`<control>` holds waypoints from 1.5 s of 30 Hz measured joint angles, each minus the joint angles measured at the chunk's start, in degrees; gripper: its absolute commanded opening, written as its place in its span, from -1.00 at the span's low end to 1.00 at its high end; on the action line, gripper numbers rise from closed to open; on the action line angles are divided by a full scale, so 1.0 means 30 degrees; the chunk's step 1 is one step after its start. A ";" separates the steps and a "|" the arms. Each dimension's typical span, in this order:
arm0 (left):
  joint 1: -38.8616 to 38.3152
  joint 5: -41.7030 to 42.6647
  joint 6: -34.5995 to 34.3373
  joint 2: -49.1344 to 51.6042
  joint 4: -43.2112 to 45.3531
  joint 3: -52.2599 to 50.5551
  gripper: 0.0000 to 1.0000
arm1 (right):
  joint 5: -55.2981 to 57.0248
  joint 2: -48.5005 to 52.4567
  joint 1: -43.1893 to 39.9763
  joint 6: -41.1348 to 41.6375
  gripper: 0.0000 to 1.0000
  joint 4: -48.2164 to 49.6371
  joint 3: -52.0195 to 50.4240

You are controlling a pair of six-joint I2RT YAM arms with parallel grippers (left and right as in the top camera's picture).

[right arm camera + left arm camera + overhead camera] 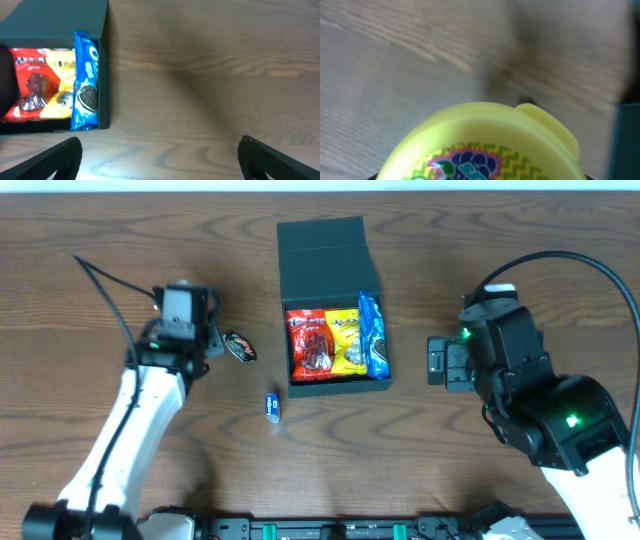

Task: Pack container
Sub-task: 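Carry the Mentos bottle into the box's front left corner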

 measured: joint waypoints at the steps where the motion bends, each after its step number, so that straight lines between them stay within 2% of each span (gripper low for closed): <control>1: 0.0000 0.0576 0.0102 -0.0175 -0.0874 0.0874 -0.88 | 0.0029 0.0000 0.0000 0.0000 0.98 -0.0051 0.0000; 5: -0.0605 0.3512 0.0525 -0.0197 -0.4903 0.4473 -0.88 | 0.0117 0.0000 0.0000 0.0000 0.98 -0.0073 -0.0029; 9: -0.2521 0.4940 0.0925 0.0503 -0.7694 0.7104 -0.88 | 0.0168 0.0000 0.0000 0.0000 0.99 -0.0131 -0.0102; 16: -0.6557 0.7854 0.2091 0.5209 -1.1927 1.2597 -0.88 | 0.0182 0.0000 0.0000 0.0000 0.99 -0.0838 -0.0204; 22: -0.6681 0.9311 0.3096 0.9872 -1.4921 1.6254 -0.88 | 0.0175 0.0000 0.0000 -0.0029 0.99 -0.1355 -0.0248; 31: -0.6681 0.9785 0.3949 1.4418 -1.6247 1.7573 -0.88 | 0.0182 0.0000 0.0000 -0.0058 0.98 -0.1676 -0.0255; 45: -0.6681 0.9639 0.4014 1.5154 -1.7493 1.7588 -0.88 | 0.0182 0.0000 0.0000 -0.0058 0.98 -0.1821 -0.0255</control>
